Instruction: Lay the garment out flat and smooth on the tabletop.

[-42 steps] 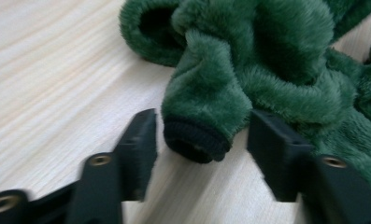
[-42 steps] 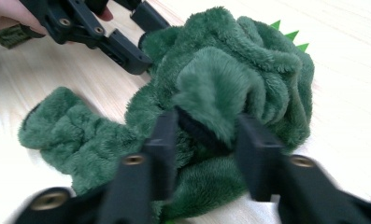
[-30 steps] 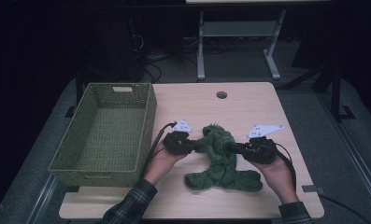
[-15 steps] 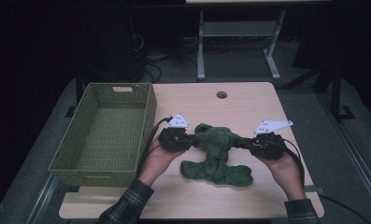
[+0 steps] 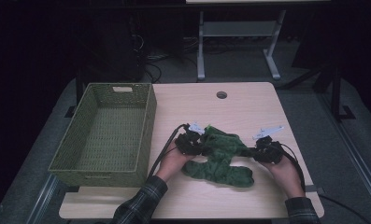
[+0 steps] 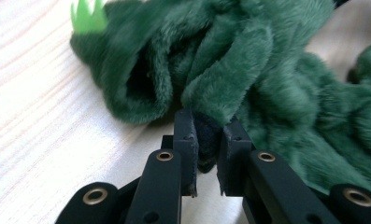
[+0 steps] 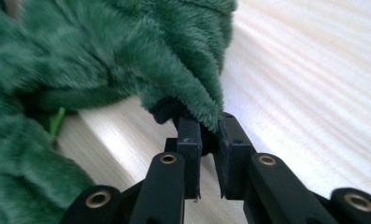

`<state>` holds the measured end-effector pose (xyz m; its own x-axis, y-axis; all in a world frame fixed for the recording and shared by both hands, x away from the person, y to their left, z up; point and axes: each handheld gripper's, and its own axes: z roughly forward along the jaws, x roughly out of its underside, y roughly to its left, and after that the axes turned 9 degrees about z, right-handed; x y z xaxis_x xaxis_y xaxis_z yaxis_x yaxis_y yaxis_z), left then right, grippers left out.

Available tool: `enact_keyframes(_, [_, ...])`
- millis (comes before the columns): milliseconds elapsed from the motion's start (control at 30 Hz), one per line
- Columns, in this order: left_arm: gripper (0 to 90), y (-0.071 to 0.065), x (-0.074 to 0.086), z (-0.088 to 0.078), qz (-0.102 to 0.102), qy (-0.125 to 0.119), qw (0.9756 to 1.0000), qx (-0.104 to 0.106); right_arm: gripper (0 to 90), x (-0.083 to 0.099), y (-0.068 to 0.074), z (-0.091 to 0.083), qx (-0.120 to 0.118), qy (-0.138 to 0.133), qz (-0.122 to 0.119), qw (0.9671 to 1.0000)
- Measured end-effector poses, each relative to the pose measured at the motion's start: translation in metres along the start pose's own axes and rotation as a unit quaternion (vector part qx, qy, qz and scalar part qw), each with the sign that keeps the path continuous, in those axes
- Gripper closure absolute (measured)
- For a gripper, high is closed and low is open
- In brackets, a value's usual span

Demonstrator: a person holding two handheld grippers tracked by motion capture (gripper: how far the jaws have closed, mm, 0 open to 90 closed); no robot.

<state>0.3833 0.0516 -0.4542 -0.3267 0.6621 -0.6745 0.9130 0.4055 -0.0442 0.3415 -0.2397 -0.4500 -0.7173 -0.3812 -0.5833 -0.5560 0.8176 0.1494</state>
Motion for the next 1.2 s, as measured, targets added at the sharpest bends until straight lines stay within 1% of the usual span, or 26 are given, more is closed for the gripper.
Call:
enact_keyframes(33, [78.8,0.000,0.000,0.002,-0.009,-0.005,0.9999,-0.001,80.9,0.001,-0.001,0.004,-0.003,0.005,0.001,1.0000])
enact_keyframes(133, [75.7,0.001,0.000,0.003,-0.009,-0.001,0.9999,0.003,80.5,0.002,-0.001,0.006,-0.004,0.009,0.002,0.9999])
enact_keyframes(167, [72.5,0.001,0.001,0.003,-0.006,0.003,1.0000,0.004,79.8,0.003,-0.001,0.007,-0.005,0.011,0.002,0.9999])
enact_keyframes(200, [62.6,0.001,0.000,0.001,0.001,0.011,0.9999,0.004,73.5,0.003,-0.001,0.007,-0.004,0.013,0.001,0.9999])
enact_keyframes(233, [62.6,0.000,0.000,-0.001,0.000,0.010,0.9999,0.005,73.5,0.003,-0.001,0.007,-0.004,0.013,0.001,0.9999])
enact_keyframes(267, [57.8,-0.001,0.000,-0.003,-0.004,0.007,1.0000,0.005,68.1,0.003,-0.001,0.006,-0.005,0.013,0.002,0.9999])
enact_keyframes(300, [53.2,-0.002,-0.001,-0.007,-0.007,0.000,1.0000,0.007,67.1,0.003,-0.001,0.002,-0.008,0.008,0.007,0.9999])
enact_keyframes(333, [49.7,-0.001,-0.002,-0.012,-0.004,-0.006,0.9999,0.009,63.6,0.002,-0.001,-0.007,-0.019,-0.006,0.013,0.9997])
enact_keyframes(367, [49.7,-0.001,-0.003,-0.017,-0.007,-0.017,0.9998,0.009,63.6,0.002,-0.001,-0.007,-0.019,-0.006,0.013,0.9997])
enact_keyframes(400, [48.7,-0.001,-0.005,-0.022,-0.006,-0.023,0.9997,0.007,63.4,-0.001,-0.001,-0.013,-0.016,-0.014,0.012,0.9997])
enact_keyframes(433, [48.2,-0.001,-0.008,-0.027,-0.008,-0.031,0.9995,0.005,63.3,-0.007,-0.001,-0.025,-0.024,-0.036,0.013,0.9990])
enact_keyframes(467, [48.2,0.000,-0.010,-0.031,-0.003,-0.032,0.9995,0.001,63.3,-0.007,-0.001,-0.025,-0.024,-0.036,0.013,0.9990])
enact_keyframes(500, [48.2,-0.001,-0.012,-0.035,-0.006,-0.039,0.9992,-0.003,63.2,-0.015,-0.001,-0.034,-0.033,-0.055,0.017,0.9978])
enact_keyframes(533, [48.2,0.000,-0.014,-0.038,-0.004,-0.043,0.9990,-0.005,63.1,-0.020,-0.002,-0.036,-0.036,-0.064,0.012,0.9973])
enact_keyframes(567, [48.2,0.002,-0.015,-0.041,-0.001,-0.044,0.9990,-0.008,63.1,-0.020,-0.002,-0.036,-0.036,-0.064,0.012,0.9973])
enact_keyframes(600, [48.2,0.002,-0.015,-0.043,-0.005,-0.047,0.9988,-0.011,63.0,-0.033,-0.002,-0.039,-0.035,-0.068,0.005,0.9971])
enact_keyframes(633, [48.2,0.002,-0.015,-0.044,-0.007,-0.050,0.9986,-0.012,63.0,-0.033,-0.002,-0.039,-0.035,-0.068,0.005,0.9971])
enact_keyframes(667, [48.2,0.002,-0.014,-0.045,-0.003,-0.045,0.9989,-0.013,62.8,-0.040,-0.001,-0.040,-0.035,-0.068,0.002,0.9970])
enact_keyframes(700, [47.9,0.001,-0.013,-0.045,-0.010,-0.052,0.9985,-0.013,62.7,-0.053,0.001,-0.041,-0.038,-0.071,-0.007,0.9967])
enact_keyframes(733, [47.9,0.001,-0.012,-0.045,-0.005,-0.048,0.9988,-0.010,62.7,-0.053,0.001,-0.041,-0.038,-0.071,-0.007,0.9967])
enact_keyframes(800, [47.5,-0.002,-0.011,-0.045,-0.002,-0.047,0.9988,-0.009,62.2,-0.066,0.003,-0.040,-0.036,-0.073,-0.015,0.9966])
enact_keyframes(833, [47.2,-0.003,-0.010,-0.046,0.004,-0.042,0.9991,-0.008,62.4,-0.071,0.004,-0.040,-0.037,-0.076,-0.020,0.9963])
enact_keyframes(867, [47.1,-0.002,-0.010,-0.048,0.011,-0.040,0.9991,-0.007,62.4,-0.078,0.006,-0.038,-0.042,-0.074,-0.018,0.9962])
enact_keyframes(967, [47.0,-0.003,-0.008,-0.049,0.006,-0.045,0.9990,-0.006,62.4,-0.095,0.011,-0.026,-0.052,-0.063,-0.032,0.9962])
enact_keyframes(1067, [46.9,-0.003,-0.005,-0.050,0.003,-0.043,0.9991,-0.003,62.1,-0.109,0.013,-0.007,-0.066,-0.051,-0.034,0.9959])
enact_keyframes(1200, [46.8,0.000,-0.003,-0.052,-0.001,-0.046,0.9989,-0.003,62.0,-0.120,0.017,0.021,-0.082,-0.019,-0.046,0.9954])
